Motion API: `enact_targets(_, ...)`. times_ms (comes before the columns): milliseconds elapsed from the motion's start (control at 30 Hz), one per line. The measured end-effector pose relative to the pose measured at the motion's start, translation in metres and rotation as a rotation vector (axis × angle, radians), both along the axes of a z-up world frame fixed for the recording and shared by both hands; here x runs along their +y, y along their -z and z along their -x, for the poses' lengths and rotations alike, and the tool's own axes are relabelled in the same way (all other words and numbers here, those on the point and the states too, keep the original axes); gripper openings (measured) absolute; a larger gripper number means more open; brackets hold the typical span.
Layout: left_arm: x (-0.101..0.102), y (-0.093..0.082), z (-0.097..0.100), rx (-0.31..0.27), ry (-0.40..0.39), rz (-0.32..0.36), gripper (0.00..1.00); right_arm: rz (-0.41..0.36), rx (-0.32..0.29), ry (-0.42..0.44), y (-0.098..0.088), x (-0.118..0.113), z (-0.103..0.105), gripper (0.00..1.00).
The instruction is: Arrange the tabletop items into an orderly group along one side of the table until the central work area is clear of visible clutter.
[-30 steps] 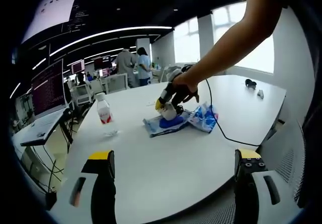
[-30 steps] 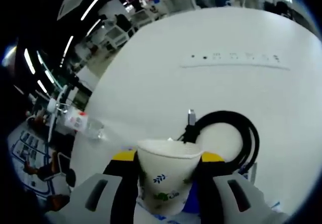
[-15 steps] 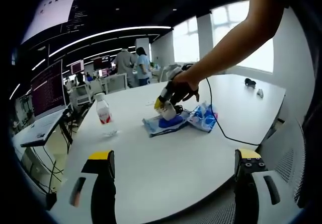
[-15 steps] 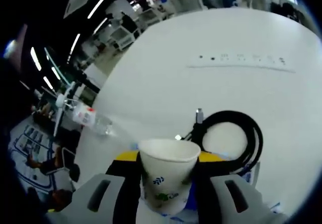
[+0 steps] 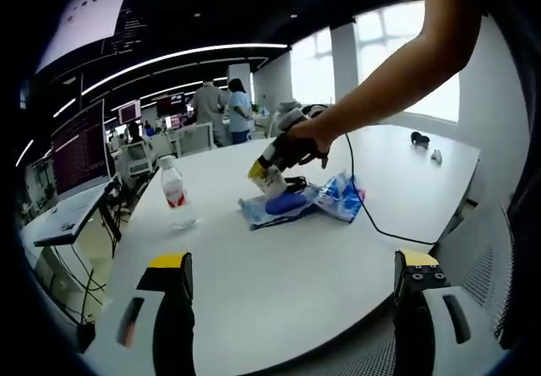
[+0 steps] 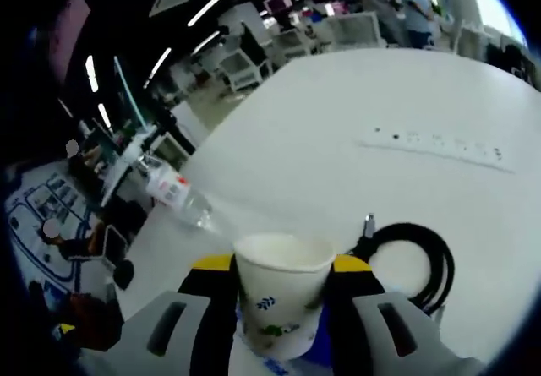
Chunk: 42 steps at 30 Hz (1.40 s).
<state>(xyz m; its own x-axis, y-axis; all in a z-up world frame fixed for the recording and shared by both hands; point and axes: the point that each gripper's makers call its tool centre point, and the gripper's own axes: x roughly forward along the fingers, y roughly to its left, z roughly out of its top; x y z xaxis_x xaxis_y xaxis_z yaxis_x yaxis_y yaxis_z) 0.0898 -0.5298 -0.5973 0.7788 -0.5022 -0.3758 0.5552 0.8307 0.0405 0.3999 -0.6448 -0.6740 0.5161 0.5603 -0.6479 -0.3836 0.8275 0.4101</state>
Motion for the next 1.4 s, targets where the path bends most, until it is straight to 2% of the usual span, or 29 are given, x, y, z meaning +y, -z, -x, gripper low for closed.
enact_targets(200, 0.000, 0.001, 0.000, 0.004, 0.002, 0.001, 1.00, 0.005, -0.064, -0.038, -0.004, 0.013, -0.002, 0.37)
enact_targets(533, -0.001, 0.004, 0.001, 0.011, 0.010, -0.013, 1.00, 0.023, -0.123, -0.064, -0.006, 0.031, -0.009, 0.37)
enact_targets(700, 0.002, 0.002, -0.001, 0.014, -0.011, 0.017, 1.00, 0.019, -0.151, -0.077, -0.009, 0.043, -0.009, 0.37)
enact_targets(900, -0.002, 0.004, 0.001, 0.017, 0.007, -0.008, 1.00, 0.031, -0.171, -0.092, -0.011, 0.054, -0.011, 0.38)
enact_targets(1100, -0.003, 0.004, 0.002, 0.016, 0.012, -0.008, 1.00, 0.024, -0.205, -0.108, -0.013, 0.069, -0.021, 0.38)
enact_targets(1200, -0.001, 0.003, 0.001, 0.016, 0.001, 0.004, 0.99, 0.044, -0.247, -0.140, -0.016, 0.079, -0.016, 0.38)
enact_targets(1400, -0.001, 0.003, 0.001, 0.014, -0.003, 0.006, 0.99, 0.038, -0.256, -0.160, -0.013, 0.093, -0.022, 0.38)
